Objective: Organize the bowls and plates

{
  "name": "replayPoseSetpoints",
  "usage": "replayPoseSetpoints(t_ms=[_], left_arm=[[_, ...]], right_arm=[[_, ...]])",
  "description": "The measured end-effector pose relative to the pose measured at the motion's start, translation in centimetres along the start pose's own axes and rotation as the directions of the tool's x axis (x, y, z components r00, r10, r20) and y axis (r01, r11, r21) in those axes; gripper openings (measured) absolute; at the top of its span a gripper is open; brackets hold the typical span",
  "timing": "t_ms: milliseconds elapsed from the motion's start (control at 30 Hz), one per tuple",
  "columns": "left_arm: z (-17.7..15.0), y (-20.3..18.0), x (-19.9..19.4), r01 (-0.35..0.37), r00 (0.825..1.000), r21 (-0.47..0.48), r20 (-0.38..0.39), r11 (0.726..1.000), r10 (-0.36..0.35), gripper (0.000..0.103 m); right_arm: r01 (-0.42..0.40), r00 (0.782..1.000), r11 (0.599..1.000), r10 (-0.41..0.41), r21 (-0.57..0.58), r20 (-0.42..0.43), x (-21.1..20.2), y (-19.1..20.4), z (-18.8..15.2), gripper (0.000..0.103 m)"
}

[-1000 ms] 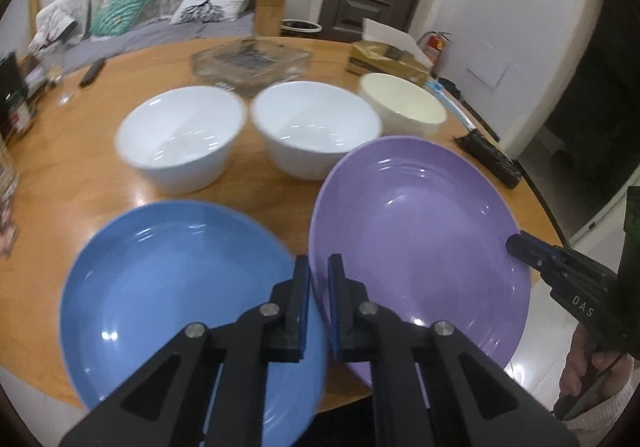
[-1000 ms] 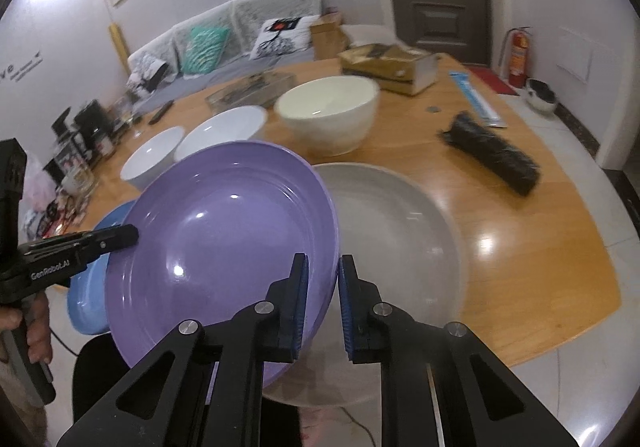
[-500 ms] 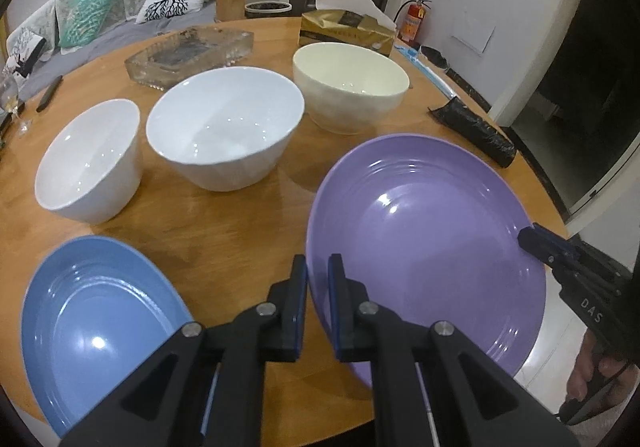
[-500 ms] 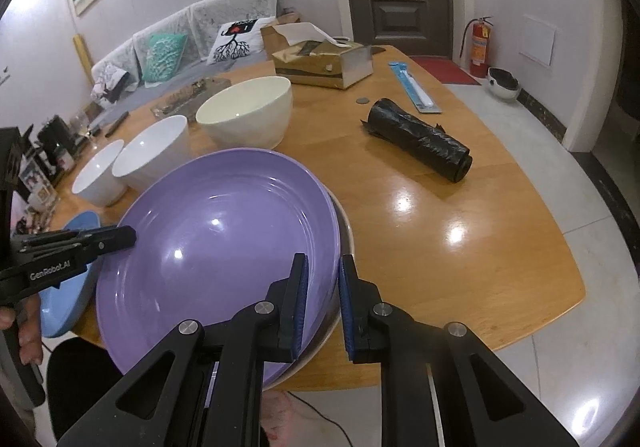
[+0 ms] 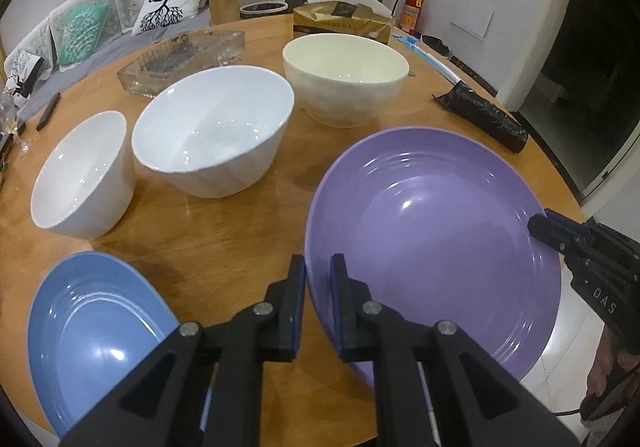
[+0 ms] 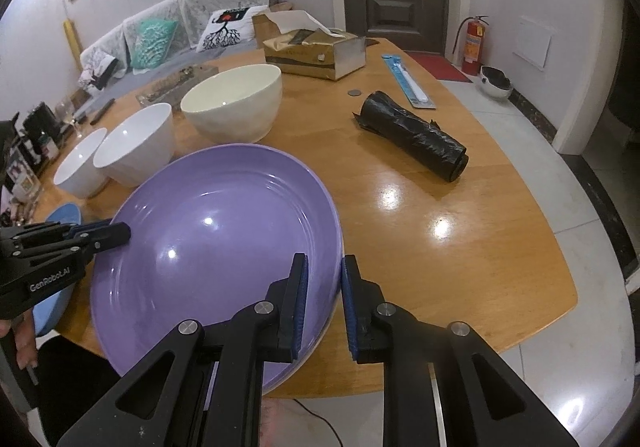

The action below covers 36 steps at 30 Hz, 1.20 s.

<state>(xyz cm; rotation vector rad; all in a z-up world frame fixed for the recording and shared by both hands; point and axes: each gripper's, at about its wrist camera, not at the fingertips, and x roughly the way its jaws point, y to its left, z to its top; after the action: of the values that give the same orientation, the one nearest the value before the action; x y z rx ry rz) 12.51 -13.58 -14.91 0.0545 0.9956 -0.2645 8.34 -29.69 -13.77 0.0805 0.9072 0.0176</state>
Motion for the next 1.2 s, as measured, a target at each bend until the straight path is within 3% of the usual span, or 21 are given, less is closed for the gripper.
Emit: replayPoseSetpoints(t_ms=[200,400,600,767,1033,1200], left_arm=[[0.0,0.4,-0.2,0.019,1.000,-0.009,-0.007,1.000,-0.019,0.015],[-0.2,3.2,-4.4,0.063,0.995,-0.084,0.081,0.995,-0.056,0.021],[-1.7,8.2,-10.4,0.062,0.981,-0.164,0.190,0.984,-0.030,0.025],[-3.8,13.3,-13.5,0.026,0.972,-0.237,0.234,0.971,0.031,0.029],[-8.3,21.0,-14.6,-0.002,0.968,-0.355,0.232,0.935,0.090,0.033],[-11.0,24.1,-13.0,-0.001,0.978,-0.400,0.192,0.916,0.085,0.033]], right_arm=[[0.023,1.000,1.000,-0.023,0.007,-0.012,0.2,0.1,0.0,0.014],[0.080,0.996,0.997,-0.080,-0.004,0.027,-1.1,0.5,0.0,0.014],[-0.062,0.995,0.998,0.064,-0.025,0.077,-4.1,3.1,0.8,0.014],[-0.213,0.973,0.974,0.219,-0.083,0.076,-5.4,8.2,1.4,0.015],[-0.350,0.937,0.919,0.345,-0.179,-0.063,-3.6,17.4,1.4,0.015],[-0.375,0.924,0.903,0.346,-0.211,-0.160,-1.0,20.9,0.4,0.021]])
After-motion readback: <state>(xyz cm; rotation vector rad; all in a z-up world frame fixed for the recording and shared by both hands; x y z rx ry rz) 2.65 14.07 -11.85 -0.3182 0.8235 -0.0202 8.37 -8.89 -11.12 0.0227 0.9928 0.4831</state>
